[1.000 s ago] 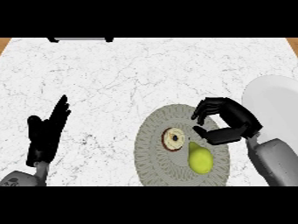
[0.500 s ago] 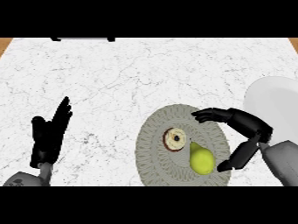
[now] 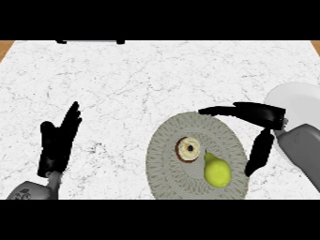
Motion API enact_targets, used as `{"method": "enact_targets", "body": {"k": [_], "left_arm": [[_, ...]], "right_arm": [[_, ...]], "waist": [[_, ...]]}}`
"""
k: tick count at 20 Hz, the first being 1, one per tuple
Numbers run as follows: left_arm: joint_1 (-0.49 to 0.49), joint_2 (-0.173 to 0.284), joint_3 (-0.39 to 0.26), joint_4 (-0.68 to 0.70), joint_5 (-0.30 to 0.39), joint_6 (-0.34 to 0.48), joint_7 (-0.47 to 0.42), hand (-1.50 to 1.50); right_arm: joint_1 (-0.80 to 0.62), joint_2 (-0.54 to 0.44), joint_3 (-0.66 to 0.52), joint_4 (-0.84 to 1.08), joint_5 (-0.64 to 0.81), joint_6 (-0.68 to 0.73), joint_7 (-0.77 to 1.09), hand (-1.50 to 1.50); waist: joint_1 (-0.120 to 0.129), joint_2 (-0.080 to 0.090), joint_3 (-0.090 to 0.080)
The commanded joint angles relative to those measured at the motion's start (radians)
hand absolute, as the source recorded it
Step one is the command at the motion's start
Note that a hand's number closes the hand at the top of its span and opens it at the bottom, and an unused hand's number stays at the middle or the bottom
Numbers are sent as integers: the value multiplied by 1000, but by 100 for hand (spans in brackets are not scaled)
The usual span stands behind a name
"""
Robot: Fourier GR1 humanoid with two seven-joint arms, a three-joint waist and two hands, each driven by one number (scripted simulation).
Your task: Pick the pear from the placemat and place it in the plate
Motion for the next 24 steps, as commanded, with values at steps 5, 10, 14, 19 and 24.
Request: {"method": "enact_targets", "body": {"k": [5, 10, 14, 19, 24], "left_arm": [[14, -5, 35, 18, -9, -26, -10, 0], [45, -55, 49, 48, -38, -56, -71, 0], [71, -41, 104, 26, -46, -97, -52, 0], [-45, -93, 125, 135, -87, -102, -26, 0], [45, -82, 133, -28, -118, -95, 29, 0]], "right_arm": [[-102, 57, 97, 71, 94, 199, 94, -150], [-79, 89, 65, 82, 186, 243, 78, -150], [-84, 154, 6, 122, 256, 264, 66, -150], [-39, 155, 18, 121, 343, 272, -9, -150], [38, 224, 26, 55, 396, 263, 69, -150]], "waist": [[-3, -1, 0], [-9, -1, 0], [-8, -1, 0], [-14, 0, 0], [-12, -2, 0]]}}
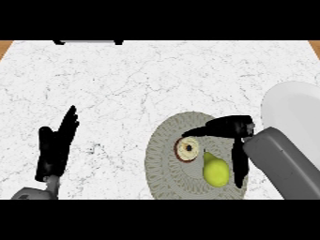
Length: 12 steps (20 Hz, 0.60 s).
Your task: Pick the pear from the placemat and place it in the plate
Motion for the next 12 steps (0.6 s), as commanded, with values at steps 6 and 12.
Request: {"method": "enact_targets", "body": {"k": [6, 12], "left_arm": [[20, -18, 48, -74, -36, -43, 56, 0], [-3, -55, 64, 52, -48, -79, -36, 0]], "right_arm": [[-19, 18, -52, 99, 116, 42, -118, -150], [-4, 99, -10, 125, 169, -12, -95, -150]], "waist": [[4, 1, 0], [4, 2, 0]]}}
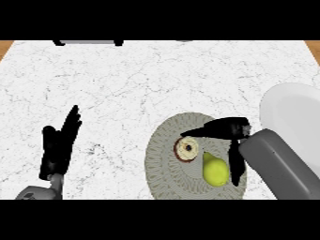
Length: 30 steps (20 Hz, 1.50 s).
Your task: Pick the pear from the placemat and place it in the plate
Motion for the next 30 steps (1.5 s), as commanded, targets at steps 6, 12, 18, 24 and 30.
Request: {"method": "enact_targets", "body": {"k": [6, 12, 18, 24, 30], "left_arm": [[-6, 6, 25, -26, -22, -35, 36, 0], [36, -32, 3, -80, -56, 1, 45, 0], [62, -1, 57, -42, -22, -6, 23, 0], [77, -30, 17, -62, -63, 22, 25, 0], [7, -9, 79, -15, -19, -13, 38, 0]], "right_arm": [[20, 38, 29, 24, 88, -81, -139, 150], [69, 52, 3, 73, 191, -319, -115, 150], [132, -16, -262, -55, 218, -660, 191, 150], [183, -43, -327, -309, 301, -841, 338, 150], [287, -35, -394, -574, 360, -985, 426, 150]], "waist": [[5, 13, 8], [5, 13, 8], [-64, -6, 7], [-45, -3, 6], [-44, 4, 7]]}}
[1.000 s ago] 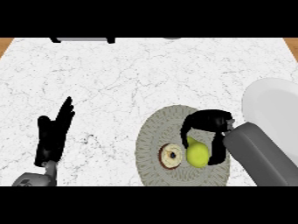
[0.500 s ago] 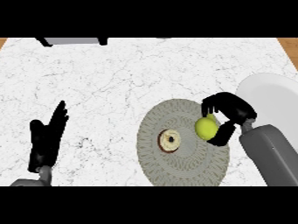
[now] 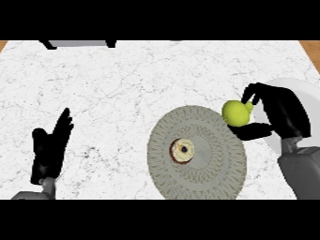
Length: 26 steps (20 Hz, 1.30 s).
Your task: Pick the pear from the placemat and place it in the plate
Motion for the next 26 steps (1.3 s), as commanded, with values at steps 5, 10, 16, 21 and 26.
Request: {"method": "enact_targets", "body": {"k": [5, 10, 16, 21, 26], "left_arm": [[3, -18, -10, 13, -7, -20, -28, 0], [-44, -19, 2, 9, -14, -47, 26, 0], [-12, -15, 22, -30, -33, -57, 30, 0], [-3, -35, 13, -51, -70, -53, 49, 0], [-54, -43, 36, 14, -55, -69, 20, 0]], "right_arm": [[131, -88, -185, -368, 8, -19, 166, 150], [103, -61, -286, -266, 1, -41, 186, 150], [65, -103, -380, -52, -20, -73, 69, 150], [17, -148, -429, 104, -41, -65, -11, 150], [-58, -156, -408, 351, -29, -51, -57, 150]], "waist": [[13, 5, 1], [35, 11, 1], [41, 12, 1], [42, 12, 1], [48, 14, 1]]}}
